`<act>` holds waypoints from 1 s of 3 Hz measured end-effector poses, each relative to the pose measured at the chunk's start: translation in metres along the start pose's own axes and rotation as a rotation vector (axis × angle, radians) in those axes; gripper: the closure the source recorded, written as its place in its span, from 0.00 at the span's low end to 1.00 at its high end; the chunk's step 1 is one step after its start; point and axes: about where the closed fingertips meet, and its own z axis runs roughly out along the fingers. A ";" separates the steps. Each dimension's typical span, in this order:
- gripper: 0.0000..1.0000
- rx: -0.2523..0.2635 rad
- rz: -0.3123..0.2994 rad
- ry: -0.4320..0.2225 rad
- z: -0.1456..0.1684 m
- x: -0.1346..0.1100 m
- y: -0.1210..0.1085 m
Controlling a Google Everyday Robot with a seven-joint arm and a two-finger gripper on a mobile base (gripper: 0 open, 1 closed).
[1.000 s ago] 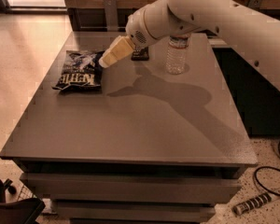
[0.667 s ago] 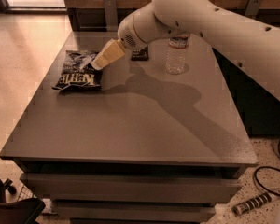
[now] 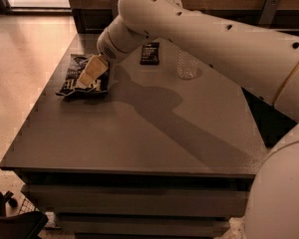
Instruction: Pick blue chip bag
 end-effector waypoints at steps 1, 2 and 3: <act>0.00 -0.046 -0.033 0.030 0.016 -0.007 0.019; 0.00 -0.102 -0.068 0.101 0.038 -0.008 0.033; 0.00 -0.103 -0.068 0.101 0.038 -0.008 0.033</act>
Offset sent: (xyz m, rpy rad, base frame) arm -0.0140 0.0530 -0.0389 -0.1719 0.1032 0.1342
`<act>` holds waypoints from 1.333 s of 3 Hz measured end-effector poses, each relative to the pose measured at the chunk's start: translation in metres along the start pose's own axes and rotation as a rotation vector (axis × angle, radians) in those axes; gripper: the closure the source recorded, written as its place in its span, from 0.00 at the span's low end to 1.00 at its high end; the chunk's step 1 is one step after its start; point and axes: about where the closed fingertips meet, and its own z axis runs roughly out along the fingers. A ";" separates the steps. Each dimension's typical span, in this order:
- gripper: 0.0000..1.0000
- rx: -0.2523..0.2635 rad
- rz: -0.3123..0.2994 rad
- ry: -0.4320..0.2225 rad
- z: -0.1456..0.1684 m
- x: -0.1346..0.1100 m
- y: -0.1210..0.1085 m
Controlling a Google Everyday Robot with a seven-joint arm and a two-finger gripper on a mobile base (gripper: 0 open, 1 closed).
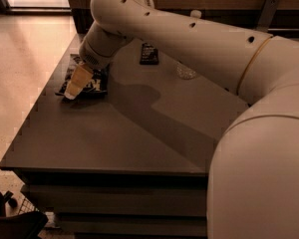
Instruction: Pick blue chip bag
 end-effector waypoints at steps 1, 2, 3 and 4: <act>0.00 -0.028 0.009 0.033 0.012 0.008 -0.002; 0.15 -0.078 0.038 0.047 0.040 0.027 -0.003; 0.45 -0.085 0.042 0.052 0.042 0.026 -0.002; 0.69 -0.085 0.042 0.052 0.036 0.022 -0.004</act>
Offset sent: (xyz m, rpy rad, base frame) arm 0.0244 0.0010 -0.0996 -0.0157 0.1868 0.0116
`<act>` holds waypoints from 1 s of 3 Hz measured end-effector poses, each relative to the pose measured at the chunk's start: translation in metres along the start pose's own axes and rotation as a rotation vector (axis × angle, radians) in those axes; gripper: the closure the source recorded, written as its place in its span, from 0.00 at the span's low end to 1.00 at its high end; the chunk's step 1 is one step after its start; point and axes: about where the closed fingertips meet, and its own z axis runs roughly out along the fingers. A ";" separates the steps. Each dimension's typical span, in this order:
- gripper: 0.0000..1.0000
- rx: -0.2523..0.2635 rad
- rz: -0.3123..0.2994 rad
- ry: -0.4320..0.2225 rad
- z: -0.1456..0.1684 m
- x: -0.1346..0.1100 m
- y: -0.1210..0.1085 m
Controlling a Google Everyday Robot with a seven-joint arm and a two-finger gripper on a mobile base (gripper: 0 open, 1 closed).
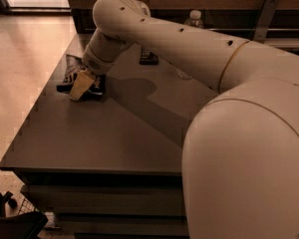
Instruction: Pick blue chip bag
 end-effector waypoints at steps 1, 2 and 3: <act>1.00 0.000 0.000 0.000 -0.006 -0.005 -0.001; 1.00 0.000 0.000 0.000 -0.006 -0.005 -0.001; 1.00 -0.026 -0.039 -0.048 -0.023 -0.011 0.001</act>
Offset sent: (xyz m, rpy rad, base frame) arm 0.0000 0.0000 0.0052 -0.0001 0.0000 0.0001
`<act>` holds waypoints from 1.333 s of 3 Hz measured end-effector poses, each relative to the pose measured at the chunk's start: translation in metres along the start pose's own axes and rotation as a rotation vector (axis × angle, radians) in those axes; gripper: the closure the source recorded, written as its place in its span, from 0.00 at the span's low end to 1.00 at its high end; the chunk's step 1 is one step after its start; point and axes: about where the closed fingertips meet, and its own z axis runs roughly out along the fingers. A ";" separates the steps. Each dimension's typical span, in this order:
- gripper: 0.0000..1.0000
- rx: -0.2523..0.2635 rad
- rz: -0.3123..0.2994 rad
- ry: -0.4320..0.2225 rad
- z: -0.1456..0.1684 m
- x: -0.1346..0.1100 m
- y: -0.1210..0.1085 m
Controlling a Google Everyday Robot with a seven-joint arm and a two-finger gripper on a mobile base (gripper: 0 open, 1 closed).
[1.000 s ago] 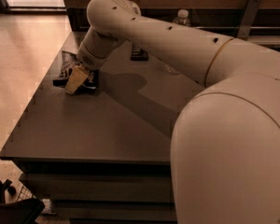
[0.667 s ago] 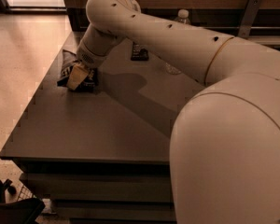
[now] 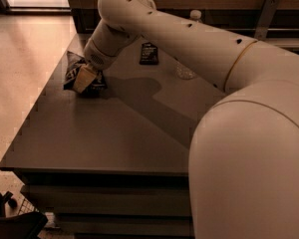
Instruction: Pick blue chip bag
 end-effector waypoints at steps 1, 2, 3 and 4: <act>1.00 0.014 -0.036 -0.033 -0.033 -0.014 0.007; 1.00 0.060 -0.090 -0.089 -0.071 -0.030 0.016; 1.00 0.094 -0.137 -0.164 -0.099 -0.040 0.022; 1.00 0.133 -0.188 -0.243 -0.126 -0.045 0.024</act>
Offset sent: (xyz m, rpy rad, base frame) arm -0.0444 -0.0278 0.1315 0.1237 -0.2342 0.0561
